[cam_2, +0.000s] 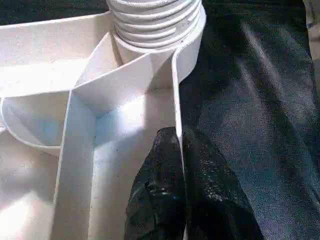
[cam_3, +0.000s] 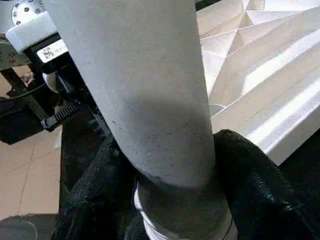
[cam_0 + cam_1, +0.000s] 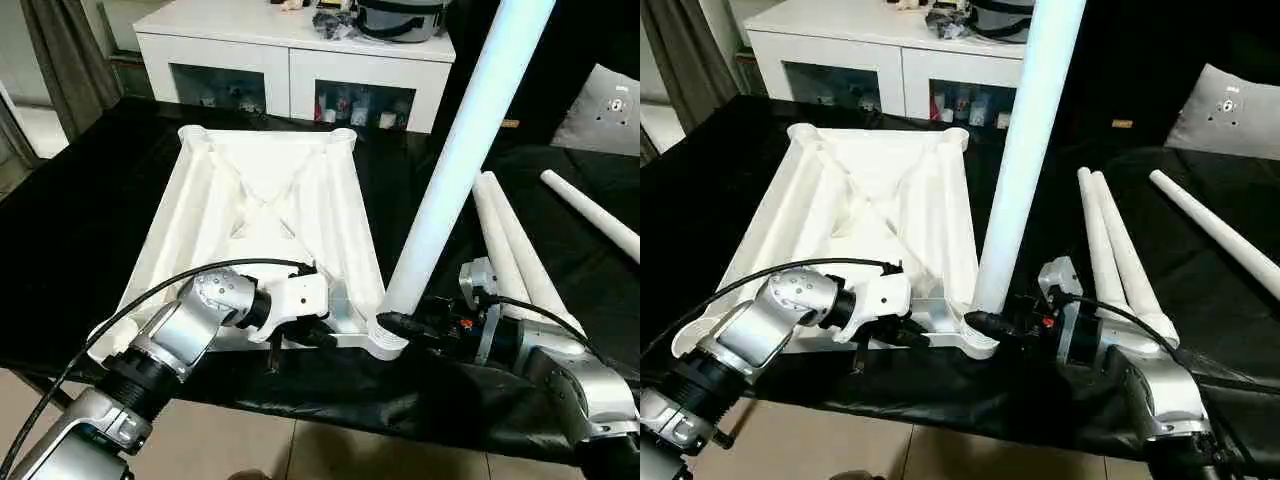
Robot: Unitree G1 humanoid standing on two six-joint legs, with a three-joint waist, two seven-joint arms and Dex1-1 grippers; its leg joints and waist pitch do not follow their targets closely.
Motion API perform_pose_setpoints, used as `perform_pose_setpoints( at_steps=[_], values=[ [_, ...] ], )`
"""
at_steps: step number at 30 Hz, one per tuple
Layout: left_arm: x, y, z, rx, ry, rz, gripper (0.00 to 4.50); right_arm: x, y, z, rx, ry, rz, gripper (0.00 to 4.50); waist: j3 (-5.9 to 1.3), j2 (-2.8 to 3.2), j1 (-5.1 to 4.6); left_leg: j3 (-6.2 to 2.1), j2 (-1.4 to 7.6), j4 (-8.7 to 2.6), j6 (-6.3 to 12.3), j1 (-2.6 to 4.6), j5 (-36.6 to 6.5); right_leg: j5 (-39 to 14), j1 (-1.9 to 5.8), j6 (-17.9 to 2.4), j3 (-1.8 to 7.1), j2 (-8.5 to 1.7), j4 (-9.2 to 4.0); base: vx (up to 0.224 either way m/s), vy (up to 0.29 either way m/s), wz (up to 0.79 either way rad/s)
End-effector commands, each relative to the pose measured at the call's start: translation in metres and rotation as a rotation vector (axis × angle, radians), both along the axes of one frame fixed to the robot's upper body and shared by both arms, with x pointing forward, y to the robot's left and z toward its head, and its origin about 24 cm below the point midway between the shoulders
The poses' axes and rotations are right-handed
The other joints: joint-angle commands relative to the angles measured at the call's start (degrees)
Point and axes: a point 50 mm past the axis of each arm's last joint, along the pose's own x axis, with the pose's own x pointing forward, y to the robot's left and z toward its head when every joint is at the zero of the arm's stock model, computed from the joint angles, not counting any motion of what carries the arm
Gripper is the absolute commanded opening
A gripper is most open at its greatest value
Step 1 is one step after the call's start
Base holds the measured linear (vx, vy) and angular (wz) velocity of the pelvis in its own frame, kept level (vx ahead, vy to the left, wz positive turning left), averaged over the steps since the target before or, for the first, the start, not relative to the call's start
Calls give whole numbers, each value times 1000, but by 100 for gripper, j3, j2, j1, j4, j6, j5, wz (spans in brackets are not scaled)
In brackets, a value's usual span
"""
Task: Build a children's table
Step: Rotate leg to tighten
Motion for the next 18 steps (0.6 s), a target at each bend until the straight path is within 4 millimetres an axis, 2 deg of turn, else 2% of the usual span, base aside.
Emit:
perform_pose_setpoints(
  at_steps=[1, 4, 5, 6, 7, 8, 9, 10, 11, 12, 13, 14, 15, 16, 18],
  values=[
    [-12, -3, -20, 50, 99, -26, 0, -12, 10, -16, 45, 103, 20, 222, -246, 0, -19, -180, 374, -389, 25, 181, -1728, -793, 96, -1165, 163, -400, -390, 0, 0, 0],
    [-12, -8, -20, 10, 115, 39, 0, -11, 14, -21, 39, 117, -47, 218, -232, 15, -34, -190, 368, -411, -26, 184, -1866, -957, 94, -1157, 162, -408, -407, 0, 0, 0],
    [-12, -10, -20, 1, 117, 56, 0, -11, 15, -23, 33, 122, -67, 217, -205, 7, -59, -188, 369, -431, -75, 196, -2063, -1212, 71, -1130, 168, -404, -439, 0, 0, 0],
    [-7, -17, -20, -45, 105, 148, 0, -6, 17, -28, 24, 122, -170, 216, -155, 19, -85, -201, 361, -461, -163, 217, -2444, -1839, 51, -1036, 171, -420, -496, 0, 0, 0],
    [-7, -17, -20, -45, 105, 148, 0, -6, 17, -28, 24, 122, -170, 216, -124, 18, -100, -207, 358, -464, -235, 255, -2695, -2267, 14, -974, 181, -438, -544, 0, 0, 0],
    [-2, -25, -19, -94, 100, 247, 0, 3, 18, -35, -5, 144, -313, 213, -99, 27, -108, -236, 353, -452, -310, 306, -2998, -2756, -30, -898, 178, -461, -590, -60, 6, -5],
    [-2, -27, -18, -102, 100, 265, 0, 5, 19, -36, -6, 147, -335, 212, -94, 11, -142, -290, 339, -454, -429, 339, -3255, -3389, -44, -732, 158, -495, -640, -60, 6, -5],
    [3, -35, -17, -140, 107, 363, 0, 13, 19, -40, -13, 162, -449, 212, -103, 14, -205, -333, 338, -466, -495, 332, -3381, -3677, -31, -576, 137, -502, -659, -51, 17, -12],
    [6, -42, -14, -172, 110, 424, 0, 18, 19, -42, -26, 164, -522, 211, -112, 21, -269, -371, 325, -487, -517, 309, -3465, -3662, -4, -494, 87, -477, -675, -54, 33, -14],
    [9, -49, -10, -213, 115, 480, 0, 24, 19, -44, -42, 170, -601, 210, -111, 37, -352, -367, 315, -499, -533, 293, -3554, -3517, -1, -508, 42, -457, -680, -54, 33, -14],
    [9, -49, -10, -215, 115, 483, 0, 24, 18, -44, -44, 171, -606, 209, -118, 39, -379, -379, 311, -496, -528, 292, -3620, -3479, 16, -478, -6, -456, -697, 0, 0, 0],
    [11, -54, -6, -250, 121, 526, 0, 28, 18, -47, -68, 185, -673, 207, -125, 59, -405, -392, 319, -514, -526, 268, -3628, -3402, 36, -462, -22, -479, -695, -32, 43, -18],
    [14, -60, -2, -293, 130, 568, 0, 31, 16, -50, -107, 203, -741, 207, -125, 75, -457, -411, 315, -542, -506, 231, -3659, -3211, 78, -440, -52, -461, -699, -32, 43, -18],
    [15, -65, 3, -324, 128, 593, 0, 33, 17, -51, -109, 210, -780, 207, -129, 53, -517, -413, 306, -558, -505, 220, -3695, -3005, 81, -475, -74, -442, -707, 0, 0, 0],
    [17, -70, 7, -343, 115, 618, 0, 36, 18, -51, -99, 212, -832, 207, -166, 51, -533, -405, 298, -536, -428, 209, -3507, -2763, 65, -541, -40, -474, -696, 0, 0, 0]
  ],
)
